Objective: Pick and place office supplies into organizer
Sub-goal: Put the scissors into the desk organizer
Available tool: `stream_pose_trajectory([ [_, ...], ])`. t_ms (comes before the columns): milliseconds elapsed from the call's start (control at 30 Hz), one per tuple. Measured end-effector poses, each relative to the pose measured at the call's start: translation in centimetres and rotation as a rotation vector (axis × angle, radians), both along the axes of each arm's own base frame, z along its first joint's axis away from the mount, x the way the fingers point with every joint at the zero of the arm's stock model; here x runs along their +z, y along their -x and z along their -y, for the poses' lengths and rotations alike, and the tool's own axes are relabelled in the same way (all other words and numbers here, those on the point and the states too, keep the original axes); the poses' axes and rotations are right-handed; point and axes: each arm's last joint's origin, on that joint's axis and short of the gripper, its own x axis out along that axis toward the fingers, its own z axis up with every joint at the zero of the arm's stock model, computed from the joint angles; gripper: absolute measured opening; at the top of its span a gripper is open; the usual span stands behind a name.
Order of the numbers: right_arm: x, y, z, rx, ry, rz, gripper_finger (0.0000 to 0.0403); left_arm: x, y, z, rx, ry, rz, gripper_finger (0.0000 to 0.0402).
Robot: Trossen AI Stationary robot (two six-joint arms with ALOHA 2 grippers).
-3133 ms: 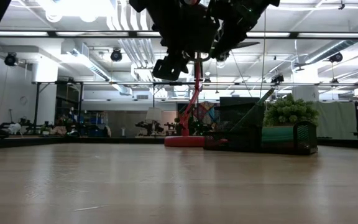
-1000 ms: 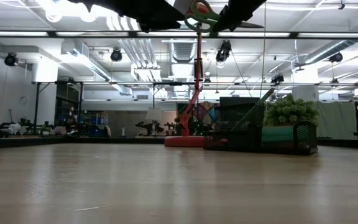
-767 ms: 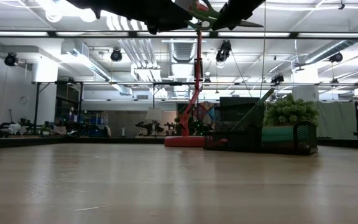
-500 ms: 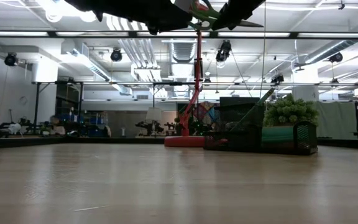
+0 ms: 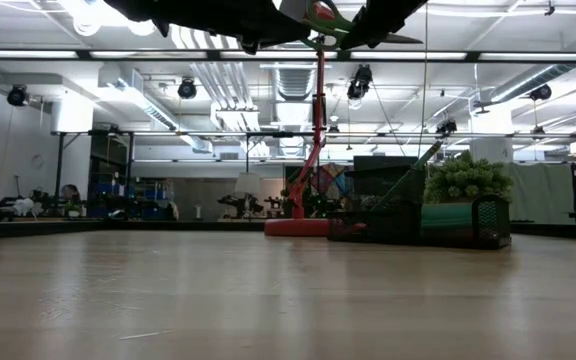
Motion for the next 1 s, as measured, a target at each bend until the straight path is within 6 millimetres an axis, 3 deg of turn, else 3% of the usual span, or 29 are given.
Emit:
stream_pose_trajectory([
  [133,0.0,0.0,0.0,-0.001,-0.003,0.002,0.0037,0.0,0.0,-0.1,0.003,-0.002,0.003,0.0014],
  [600,0.0,0.0,0.2,-0.102,0.019,-0.015,0.0176,-0.9,0.5,-1.3,0.080,0.031,-0.110,0.0013],
  [1000,0.5,-0.5,0.3,-0.106,0.035,0.055,0.0198,-1.9,-0.1,-1.5,0.074,0.066,-0.138,0.0013],
])
